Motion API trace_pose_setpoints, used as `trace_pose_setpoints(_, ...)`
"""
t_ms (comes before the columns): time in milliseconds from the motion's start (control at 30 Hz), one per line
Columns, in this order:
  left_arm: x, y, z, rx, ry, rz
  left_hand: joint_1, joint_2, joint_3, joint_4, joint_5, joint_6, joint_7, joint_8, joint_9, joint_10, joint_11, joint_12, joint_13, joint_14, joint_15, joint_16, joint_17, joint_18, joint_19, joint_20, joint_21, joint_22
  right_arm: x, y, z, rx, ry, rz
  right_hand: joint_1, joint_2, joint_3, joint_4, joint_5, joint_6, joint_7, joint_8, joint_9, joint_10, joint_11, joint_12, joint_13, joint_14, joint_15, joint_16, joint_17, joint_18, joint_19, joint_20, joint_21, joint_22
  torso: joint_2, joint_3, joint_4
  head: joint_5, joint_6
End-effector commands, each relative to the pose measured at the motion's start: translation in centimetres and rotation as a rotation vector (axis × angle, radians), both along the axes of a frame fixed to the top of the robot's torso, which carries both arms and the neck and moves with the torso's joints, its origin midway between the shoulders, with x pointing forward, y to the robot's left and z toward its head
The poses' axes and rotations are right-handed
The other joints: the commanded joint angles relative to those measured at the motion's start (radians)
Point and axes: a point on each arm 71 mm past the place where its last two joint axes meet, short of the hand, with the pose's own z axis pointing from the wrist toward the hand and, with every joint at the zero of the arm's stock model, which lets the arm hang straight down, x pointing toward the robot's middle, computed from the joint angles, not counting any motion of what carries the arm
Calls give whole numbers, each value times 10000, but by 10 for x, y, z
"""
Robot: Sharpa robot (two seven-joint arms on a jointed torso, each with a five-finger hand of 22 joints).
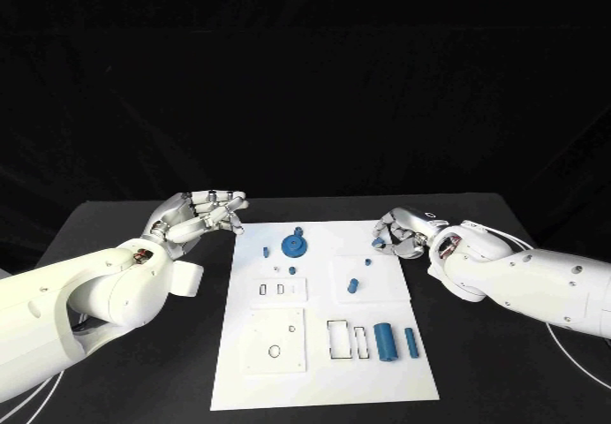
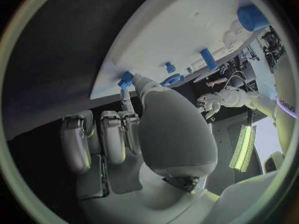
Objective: Assemble the parts on the task board
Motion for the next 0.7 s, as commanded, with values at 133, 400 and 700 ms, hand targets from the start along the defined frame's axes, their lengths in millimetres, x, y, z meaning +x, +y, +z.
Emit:
trace_pose_setpoints(133,0,-2,0,-98,-26,-161,64,-22,60,4,-57,-60,-29,-35,9,-45,8,54,3,-67,22,36,-11,40,-65,23,43,14,2,2,1,-51,-180,-120,-248,138,30,228,-36,153,-38,112,32,1024,-94,40,2631,1042,-108,12,2554,-67,1064,-85,46,2632,-11,4,3,-22,23)
trace_pose_setpoints(400,0,-2,-1,-96,-5,-161,57,-9,64,11,-56,-59,-30,-34,10,-45,9,56,3,-68,23,39,-13,40,-72,24,50,19,2,4,1,-16,-171,-167,-425,152,-4,374,-62,194,-74,168,47,1024,-131,40,2631,1040,-146,10,2546,-67,1064,-123,46,2632,-8,8,-9,-24,75)
trace_pose_setpoints(700,0,-1,-1,-86,15,-148,48,3,68,18,-55,-59,-30,-34,12,-46,10,58,4,-69,24,43,-15,40,-78,26,57,24,-3,-1,4,116,-108,70,-619,-212,-468,539,-164,-237,35,-24,-42,1024,-45,40,2631,1041,-72,11,2552,-67,1064,-88,46,2632,-11,11,-6,-8,69)
